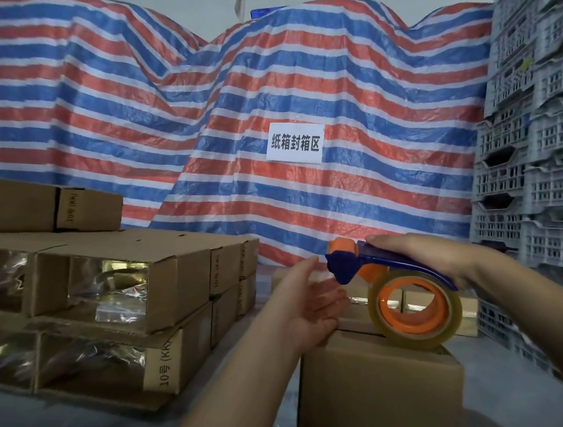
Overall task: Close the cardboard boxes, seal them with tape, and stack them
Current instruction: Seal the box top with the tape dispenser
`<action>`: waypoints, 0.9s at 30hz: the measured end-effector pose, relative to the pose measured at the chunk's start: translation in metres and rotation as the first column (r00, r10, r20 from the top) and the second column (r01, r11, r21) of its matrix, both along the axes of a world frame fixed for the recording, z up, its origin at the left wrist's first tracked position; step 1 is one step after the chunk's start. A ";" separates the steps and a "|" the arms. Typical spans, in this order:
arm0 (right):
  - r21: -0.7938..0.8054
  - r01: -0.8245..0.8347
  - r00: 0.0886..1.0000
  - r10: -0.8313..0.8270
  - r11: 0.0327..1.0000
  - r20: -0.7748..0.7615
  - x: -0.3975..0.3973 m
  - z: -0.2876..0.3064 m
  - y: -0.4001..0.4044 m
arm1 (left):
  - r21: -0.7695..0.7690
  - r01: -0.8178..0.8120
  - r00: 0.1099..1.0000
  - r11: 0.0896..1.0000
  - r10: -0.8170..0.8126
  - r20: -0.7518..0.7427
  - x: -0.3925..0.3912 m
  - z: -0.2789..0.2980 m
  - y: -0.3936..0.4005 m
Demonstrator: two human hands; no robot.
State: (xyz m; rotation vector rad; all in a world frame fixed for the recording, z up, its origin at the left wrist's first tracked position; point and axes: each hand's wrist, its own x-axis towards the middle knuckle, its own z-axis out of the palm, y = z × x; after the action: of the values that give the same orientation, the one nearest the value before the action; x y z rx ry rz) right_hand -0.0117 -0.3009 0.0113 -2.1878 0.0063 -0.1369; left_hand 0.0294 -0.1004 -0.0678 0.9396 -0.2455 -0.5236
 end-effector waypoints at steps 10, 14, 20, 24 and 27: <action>-0.151 0.025 0.995 -0.040 0.988 -0.096 -0.003 0.011 0.007 | 0.030 -0.062 0.997 0.998 0.061 0.048 -0.008 -0.002 -0.004; -0.296 -0.018 0.973 -0.051 0.955 -0.226 -0.013 0.029 0.005 | 0.045 -0.193 0.981 0.980 0.191 0.036 -0.007 -0.006 -0.010; -0.272 0.006 0.970 -0.071 0.962 -0.231 -0.016 0.022 -0.007 | -0.060 -0.297 0.954 0.953 0.293 -0.067 -0.006 -0.008 -0.014; -0.362 -0.024 0.973 -0.062 0.932 -0.222 -0.007 0.028 0.008 | -0.055 -0.307 0.949 0.950 0.301 -0.091 -0.008 -0.004 -0.011; -0.448 -0.068 0.974 -0.039 0.891 -0.225 0.000 0.027 0.022 | -0.087 -0.297 0.945 0.951 0.280 -0.167 -0.008 -0.004 -0.007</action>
State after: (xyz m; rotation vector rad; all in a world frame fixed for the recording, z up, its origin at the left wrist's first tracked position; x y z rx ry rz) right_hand -0.0115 -0.2784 0.0385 -2.6625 0.0966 0.1397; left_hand 0.0211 -0.1074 -0.0721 0.8048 0.0042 -0.3050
